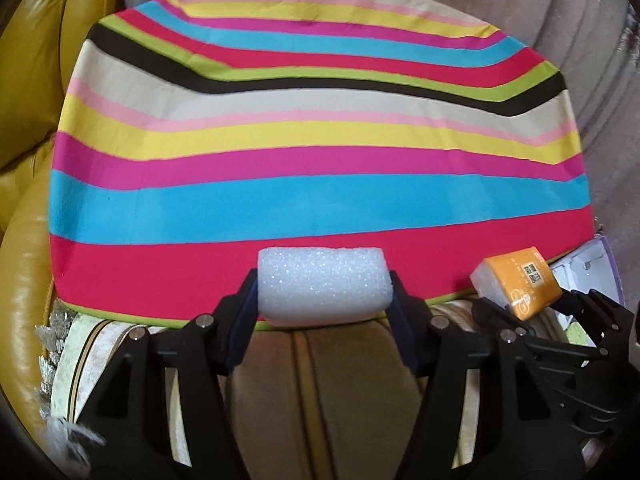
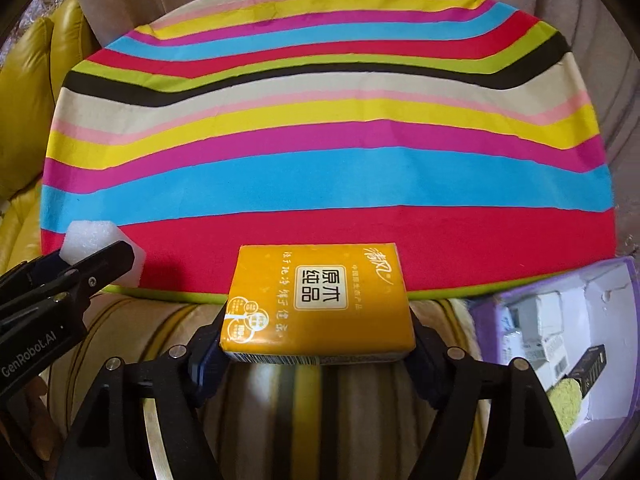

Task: Organize objects
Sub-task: 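Lift both held items and carry them toward the purple-rimmed box, then lower the foam block and tissue pack into the box and open both grippers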

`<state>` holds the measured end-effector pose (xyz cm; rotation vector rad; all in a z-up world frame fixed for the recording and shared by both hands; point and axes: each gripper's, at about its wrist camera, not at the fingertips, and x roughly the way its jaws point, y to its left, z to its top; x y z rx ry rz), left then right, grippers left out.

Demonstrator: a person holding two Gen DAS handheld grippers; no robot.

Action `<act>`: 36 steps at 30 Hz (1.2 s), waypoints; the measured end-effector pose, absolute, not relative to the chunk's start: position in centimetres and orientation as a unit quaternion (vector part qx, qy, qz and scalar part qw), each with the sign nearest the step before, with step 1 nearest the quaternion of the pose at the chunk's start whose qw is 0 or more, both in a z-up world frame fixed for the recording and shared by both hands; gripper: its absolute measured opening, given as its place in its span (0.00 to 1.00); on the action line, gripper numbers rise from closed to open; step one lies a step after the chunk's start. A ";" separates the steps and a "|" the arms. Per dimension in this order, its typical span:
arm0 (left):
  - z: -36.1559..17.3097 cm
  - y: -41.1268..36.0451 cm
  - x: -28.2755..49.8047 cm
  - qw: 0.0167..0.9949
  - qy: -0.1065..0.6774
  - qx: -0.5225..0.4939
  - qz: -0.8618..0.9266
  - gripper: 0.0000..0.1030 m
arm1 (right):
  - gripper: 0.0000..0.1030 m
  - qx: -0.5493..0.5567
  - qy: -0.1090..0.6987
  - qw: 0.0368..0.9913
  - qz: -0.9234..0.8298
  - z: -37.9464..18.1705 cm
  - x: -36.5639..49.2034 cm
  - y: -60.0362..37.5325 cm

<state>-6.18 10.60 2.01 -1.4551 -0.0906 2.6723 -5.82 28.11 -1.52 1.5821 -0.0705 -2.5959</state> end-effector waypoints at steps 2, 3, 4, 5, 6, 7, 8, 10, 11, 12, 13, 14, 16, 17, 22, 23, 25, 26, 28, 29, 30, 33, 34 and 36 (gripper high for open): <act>2.2 11.1 -6.0 0.056 -0.032 -0.478 0.876 0.62 | 0.73 0.516 -0.026 0.041 -0.855 -1.3 -5.2 29.0; 2.1 11.3 -5.8 0.064 -0.037 -0.481 0.874 0.62 | 0.73 0.516 -0.028 0.037 -0.855 -1.2 -5.0 29.3; 2.1 11.6 -5.7 0.065 -0.035 -0.483 0.873 0.62 | 0.73 0.515 -0.029 0.033 -0.856 -1.0 -4.9 29.6; 2.2 12.1 -5.5 0.064 -0.030 -0.484 0.872 0.62 | 0.73 0.515 -0.030 0.027 -0.856 -1.0 -4.8 29.8; 2.2 12.5 -5.4 0.066 -0.024 -0.488 0.870 0.62 | 0.73 0.515 -0.030 0.024 -0.856 -0.9 -4.8 29.8; 2.3 13.0 -5.2 0.068 -0.019 -0.490 0.869 0.62 | 0.73 0.514 -0.031 0.021 -0.857 -0.8 -4.5 30.2; 2.3 13.2 -5.3 0.072 -0.016 -0.493 0.867 0.62 | 0.73 0.512 -0.031 0.017 -0.858 -0.8 -4.6 30.1; 2.3 13.7 -5.3 0.078 -0.017 -0.497 0.864 0.62 | 0.73 0.509 -0.032 0.006 -0.860 -0.5 -4.2 30.5; 2.3 14.0 -5.2 0.081 -0.013 -0.499 0.863 0.62 | 0.73 0.507 -0.032 0.000 -0.862 -0.4 -4.0 30.8; 2.4 14.5 -5.1 0.083 -0.004 -0.500 0.862 0.61 | 0.73 0.505 -0.032 -0.005 -0.862 -0.3 -3.8 31.0; 2.4 14.8 -5.0 0.084 0.000 -0.501 0.861 0.61 | 0.73 0.505 -0.032 -0.010 -0.863 -0.3 -3.7 31.2; 2.4 15.2 -4.9 0.089 0.005 -0.502 0.860 0.61 | 0.73 0.504 -0.033 -0.016 -0.863 -0.2 -3.5 31.5; 2.7 15.9 -4.4 0.093 0.016 -0.497 0.863 0.61 | 0.73 0.502 -0.037 -0.023 -0.864 0.0 -3.0 32.1; 2.8 16.4 -4.3 0.098 0.023 -0.493 0.864 0.61 | 0.73 0.500 -0.040 -0.030 -0.865 0.1 -2.6 32.5; 3.5 18.9 -3.7 0.133 0.039 -0.484 0.864 0.61 | 0.73 0.496 -0.050 -0.057 -0.865 0.6 -1.3 34.7; 3.6 19.4 -3.6 0.140 0.041 -0.483 0.863 0.61 | 0.73 0.496 -0.052 -0.066 -0.864 0.7 -0.9 35.2; 3.8 20.5 -3.3 0.156 0.046 -0.480 0.862 0.61 | 0.73 0.495 -0.058 -0.077 -0.863 0.7 -0.2 36.2; 3.8 21.0 -3.2 0.162 0.048 -0.479 0.861 0.61 | 0.73 0.495 -0.062 -0.082 -0.863 0.8 0.1 36.6; 3.9 22.1 -2.9 0.176 0.053 -0.478 0.859 0.61 | 0.73 0.497 -0.068 -0.091 -0.860 0.8 0.7 37.5; 4.0 22.7 -2.7 0.184 0.056 -0.477 0.858 0.61 | 0.73 0.497 -0.071 -0.097 -0.859 0.7 1.1 38.1; 4.0 23.4 -2.5 0.194 0.059 -0.476 0.856 0.61 | 0.73 0.496 -0.074 -0.101 -0.859 0.7 1.3 38.5; 4.1 25.6 -1.8 0.218 0.074 -0.474 0.850 0.61 | 0.73 0.496 -0.083 -0.118 -0.856 0.7 2.3 39.9; 4.1 26.1 -1.6 0.222 0.079 -0.473 0.849 0.61 | 0.73 0.496 -0.085 -0.124 -0.855 0.6 2.5 40.3; 4.0 27.3 -1.4 0.236 0.088 -0.471 0.845 0.61 | 0.73 0.497 -0.094 -0.135 -0.852 0.4 3.2 41.4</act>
